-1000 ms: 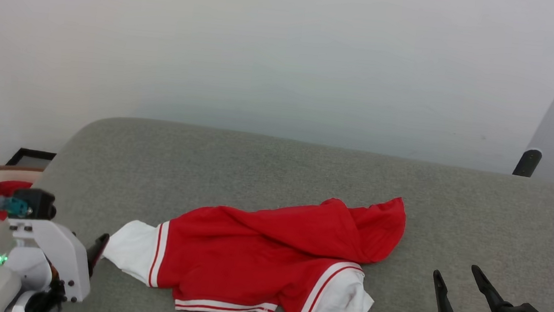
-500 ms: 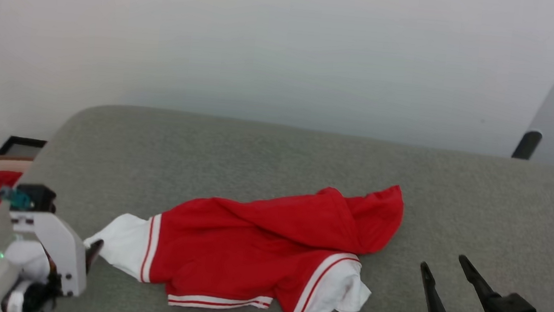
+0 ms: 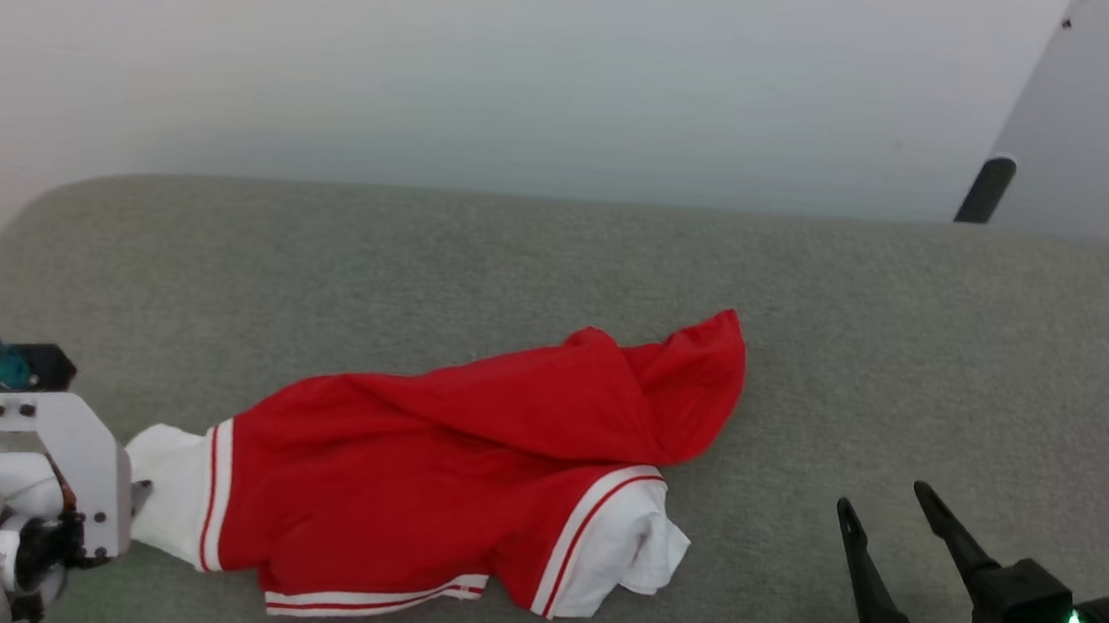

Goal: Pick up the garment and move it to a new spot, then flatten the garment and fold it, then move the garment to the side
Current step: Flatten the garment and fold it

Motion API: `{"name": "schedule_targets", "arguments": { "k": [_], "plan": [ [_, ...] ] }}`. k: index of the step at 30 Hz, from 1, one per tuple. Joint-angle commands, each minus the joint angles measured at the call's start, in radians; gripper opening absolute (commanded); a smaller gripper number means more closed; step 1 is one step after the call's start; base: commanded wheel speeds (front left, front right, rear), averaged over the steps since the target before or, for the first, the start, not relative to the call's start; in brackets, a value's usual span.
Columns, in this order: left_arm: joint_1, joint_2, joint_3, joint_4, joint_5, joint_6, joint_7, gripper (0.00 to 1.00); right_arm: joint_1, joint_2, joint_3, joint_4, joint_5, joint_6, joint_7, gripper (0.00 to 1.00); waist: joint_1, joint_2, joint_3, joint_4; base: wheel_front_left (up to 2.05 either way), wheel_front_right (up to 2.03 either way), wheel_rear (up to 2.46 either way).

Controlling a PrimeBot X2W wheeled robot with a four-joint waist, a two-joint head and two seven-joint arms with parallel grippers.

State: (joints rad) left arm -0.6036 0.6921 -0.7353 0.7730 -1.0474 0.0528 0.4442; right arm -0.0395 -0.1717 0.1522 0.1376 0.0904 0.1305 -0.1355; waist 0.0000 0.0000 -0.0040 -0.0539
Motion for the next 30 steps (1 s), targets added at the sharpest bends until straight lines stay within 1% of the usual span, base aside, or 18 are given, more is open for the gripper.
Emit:
{"name": "schedule_targets", "arguments": {
  "k": [1,7,10,16,17,18,19,20,21,25,30],
  "plan": [
    [-0.015,-0.003,-0.001,0.025,0.005,-0.002,0.001,1.00,-0.021,-0.003,0.002,-0.007,0.007,0.001,0.002,1.00,0.0000,0.0000,0.025,-0.024,0.00,0.00,0.00],
    [-0.054,-0.023,-0.030,0.115,0.025,-0.021,0.042,1.00,-0.030,-0.010,0.002,-0.020,0.003,0.001,0.010,1.00,0.0000,0.0000,0.045,-0.034,0.00,0.00,0.00],
    [-0.069,-0.038,-0.030,0.154,0.018,-0.019,0.053,1.00,-0.034,-0.013,0.003,-0.028,0.000,0.001,0.016,1.00,0.0000,0.0000,0.055,-0.036,0.00,0.00,0.00],
    [-0.089,-0.061,-0.030,0.221,0.008,-0.035,0.064,1.00,-0.034,-0.018,0.009,-0.040,-0.001,0.001,0.028,1.00,0.0000,0.0000,0.068,-0.032,0.00,0.00,0.00],
    [-0.092,-0.066,-0.028,0.229,0.005,-0.036,0.066,0.78,-0.036,-0.019,0.011,-0.042,-0.001,0.001,0.029,1.00,0.0000,0.0000,0.070,-0.030,0.00,0.00,0.00],
    [-0.094,-0.071,-0.026,0.237,0.003,-0.039,0.067,0.53,-0.037,-0.021,0.016,-0.045,0.002,0.001,0.035,1.00,0.0000,0.0000,0.072,-0.029,0.00,0.00,0.00],
    [-0.095,-0.074,-0.025,0.245,0.001,-0.041,0.068,0.34,-0.039,-0.022,0.021,-0.047,0.007,0.001,0.039,1.00,0.0000,0.0000,0.074,-0.027,0.00,0.00,0.00],
    [-0.097,-0.078,-0.023,0.254,-0.004,-0.043,0.069,0.11,-0.042,-0.025,0.026,-0.051,0.012,0.001,0.045,1.00,0.0000,0.0000,0.076,-0.025,0.00,0.00,0.00],
    [-0.100,-0.084,-0.021,0.260,-0.008,-0.046,0.064,0.00,-0.045,-0.029,0.033,-0.054,0.017,0.001,0.048,1.00,0.0000,0.0000,0.078,-0.024,0.00,0.00,0.00],
    [-0.119,-0.098,-0.011,0.283,-0.016,-0.059,0.039,0.00,-0.057,-0.042,0.064,-0.066,0.044,0.001,0.075,1.00,0.0000,0.0000,0.088,-0.016,0.00,0.00,0.00],
    [-0.143,-0.111,-0.007,0.311,-0.017,-0.071,0.019,0.00,-0.076,-0.071,0.132,-0.076,0.099,0.001,0.140,1.00,0.0000,0.0000,0.101,-0.006,0.00,0.00,0.00]
  ]
}}
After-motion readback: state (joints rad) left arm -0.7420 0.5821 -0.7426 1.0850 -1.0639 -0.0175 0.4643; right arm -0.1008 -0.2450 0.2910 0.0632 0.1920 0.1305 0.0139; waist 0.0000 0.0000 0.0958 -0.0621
